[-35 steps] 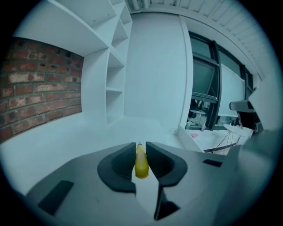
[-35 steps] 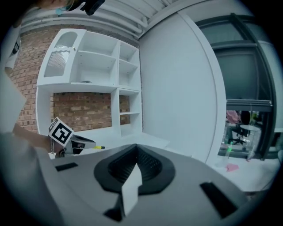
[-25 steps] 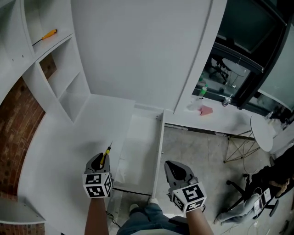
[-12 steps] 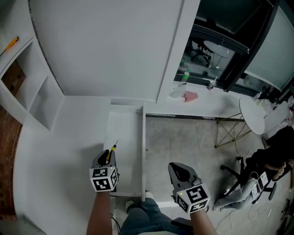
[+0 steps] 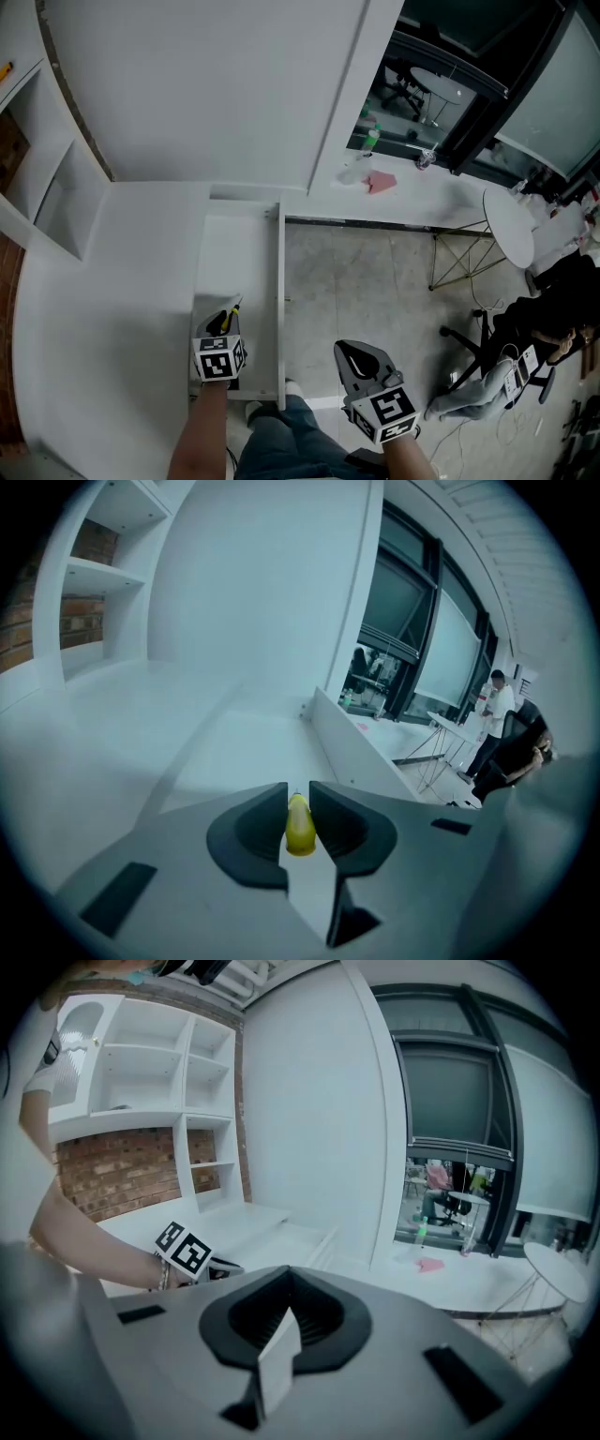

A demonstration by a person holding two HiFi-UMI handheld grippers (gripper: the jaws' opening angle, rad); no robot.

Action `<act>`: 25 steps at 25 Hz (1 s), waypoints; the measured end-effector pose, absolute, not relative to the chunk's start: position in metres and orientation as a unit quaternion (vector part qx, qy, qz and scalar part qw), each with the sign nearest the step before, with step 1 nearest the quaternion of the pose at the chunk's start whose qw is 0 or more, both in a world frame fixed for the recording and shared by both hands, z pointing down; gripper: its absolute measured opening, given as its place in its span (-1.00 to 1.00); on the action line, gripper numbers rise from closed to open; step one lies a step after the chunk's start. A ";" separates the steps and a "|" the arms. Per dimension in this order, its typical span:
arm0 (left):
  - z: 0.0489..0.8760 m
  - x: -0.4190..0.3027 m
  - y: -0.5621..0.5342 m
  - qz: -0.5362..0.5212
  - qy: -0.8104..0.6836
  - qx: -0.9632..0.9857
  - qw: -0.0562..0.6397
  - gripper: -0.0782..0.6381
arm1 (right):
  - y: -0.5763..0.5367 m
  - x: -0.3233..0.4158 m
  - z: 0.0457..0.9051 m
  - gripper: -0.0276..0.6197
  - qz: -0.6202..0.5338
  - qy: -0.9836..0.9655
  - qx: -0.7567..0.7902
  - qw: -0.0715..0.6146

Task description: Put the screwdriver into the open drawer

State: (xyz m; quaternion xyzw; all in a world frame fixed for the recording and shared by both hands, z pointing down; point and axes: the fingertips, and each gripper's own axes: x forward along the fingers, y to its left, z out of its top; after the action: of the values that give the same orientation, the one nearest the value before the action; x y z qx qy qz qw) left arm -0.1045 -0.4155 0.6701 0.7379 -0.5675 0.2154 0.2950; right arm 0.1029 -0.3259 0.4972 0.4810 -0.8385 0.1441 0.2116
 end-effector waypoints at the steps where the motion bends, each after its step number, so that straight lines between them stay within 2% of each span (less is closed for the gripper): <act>1: 0.678 -0.101 -0.412 0.225 -0.561 0.737 0.303 -0.55 | -0.325 0.103 0.499 -0.88 0.140 -0.840 0.479 0.213; 15: 0.762 -0.079 -0.386 0.319 -0.511 0.707 0.370 -0.55 | -0.305 0.095 0.527 -0.88 0.155 -0.844 0.451 0.245; 25: 0.779 -0.075 -0.383 0.342 -0.514 0.695 0.369 -0.53 | -0.294 0.103 0.538 -0.88 0.162 -0.838 0.455 0.253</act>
State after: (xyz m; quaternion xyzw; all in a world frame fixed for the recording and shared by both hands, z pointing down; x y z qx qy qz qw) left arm -0.0750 -0.3827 0.7793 0.6952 -0.5135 0.3421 0.3687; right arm 0.1031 -0.2938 0.5382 0.4546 -0.8384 0.1621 0.2532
